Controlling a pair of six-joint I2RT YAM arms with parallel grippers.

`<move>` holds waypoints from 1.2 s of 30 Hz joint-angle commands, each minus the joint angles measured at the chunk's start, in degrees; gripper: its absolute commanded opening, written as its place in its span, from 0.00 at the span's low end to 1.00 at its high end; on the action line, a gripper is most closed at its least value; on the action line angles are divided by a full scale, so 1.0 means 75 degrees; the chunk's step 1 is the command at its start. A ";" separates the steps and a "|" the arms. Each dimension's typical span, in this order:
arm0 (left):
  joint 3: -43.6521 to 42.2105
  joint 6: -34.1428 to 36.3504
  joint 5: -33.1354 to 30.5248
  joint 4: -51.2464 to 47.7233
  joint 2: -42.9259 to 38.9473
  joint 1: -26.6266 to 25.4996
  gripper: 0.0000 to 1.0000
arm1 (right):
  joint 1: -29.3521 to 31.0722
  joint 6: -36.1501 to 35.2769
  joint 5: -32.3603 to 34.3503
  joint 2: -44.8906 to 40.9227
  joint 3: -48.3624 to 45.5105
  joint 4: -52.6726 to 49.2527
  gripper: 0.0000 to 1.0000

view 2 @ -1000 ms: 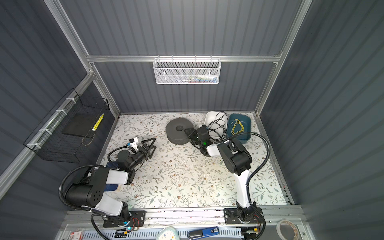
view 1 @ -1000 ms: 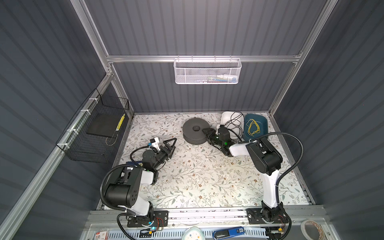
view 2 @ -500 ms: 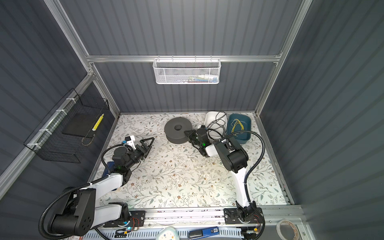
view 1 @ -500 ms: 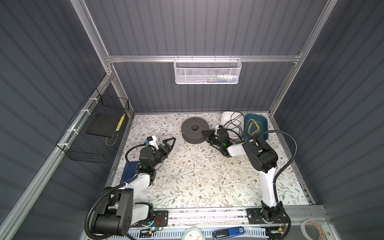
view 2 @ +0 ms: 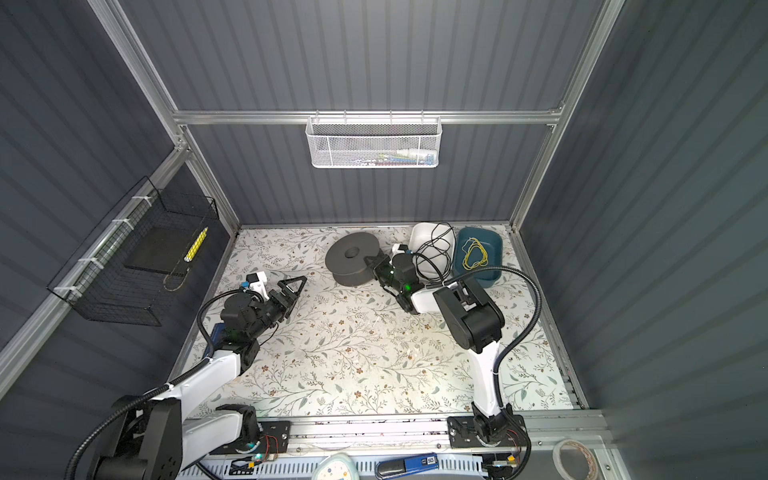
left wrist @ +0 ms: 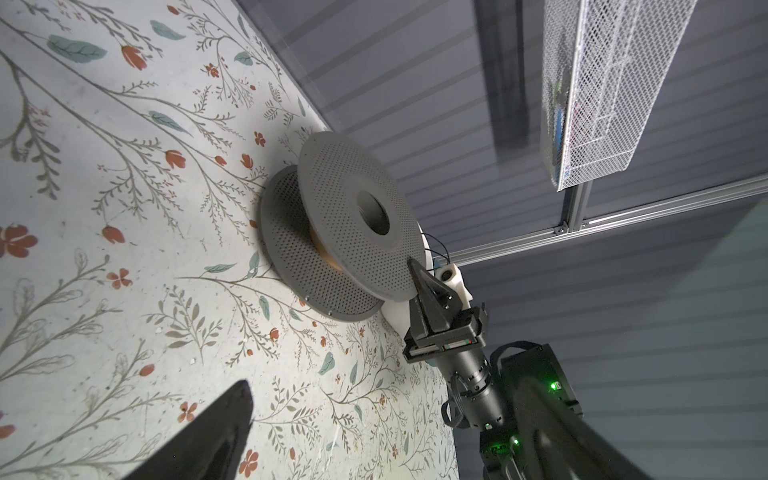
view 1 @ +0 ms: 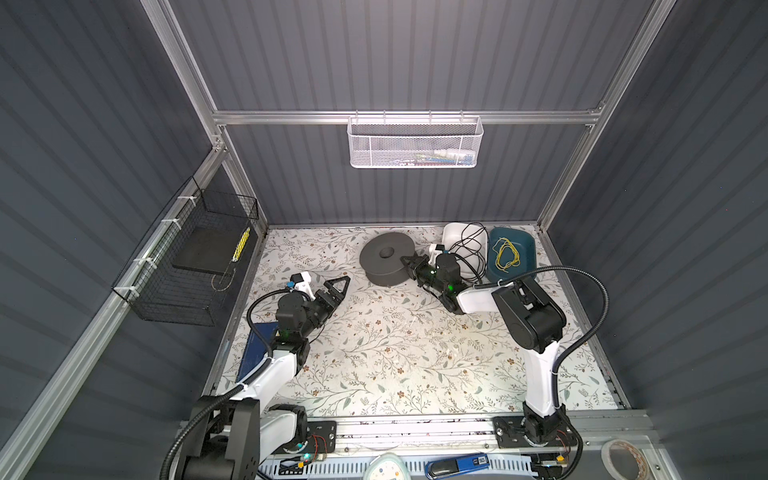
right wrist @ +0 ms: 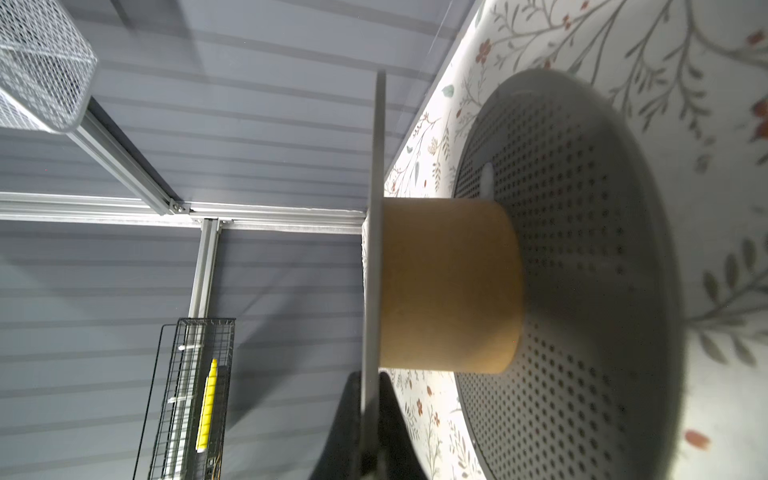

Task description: Wrap the cables

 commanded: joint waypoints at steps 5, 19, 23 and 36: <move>0.0257 0.0477 -0.0220 -0.0939 -0.0654 -0.0041 0.99 | 0.0224 -0.0050 -0.0227 -0.0840 -0.0344 0.0645 0.00; 0.0154 0.0342 -0.0247 -0.1661 -0.1443 -0.0050 0.99 | 0.0425 -0.0092 -0.0519 -0.2944 -0.3099 0.1024 0.00; 0.0000 0.0337 -0.0295 -0.1775 -0.1561 -0.0062 1.00 | 0.0651 -0.0085 -0.0536 -0.3493 -0.4316 0.1102 0.00; -0.0446 0.0084 -0.0255 -0.0796 -0.1491 -0.0101 0.99 | 0.0672 0.0233 0.0077 -0.3788 -0.7215 0.2454 0.07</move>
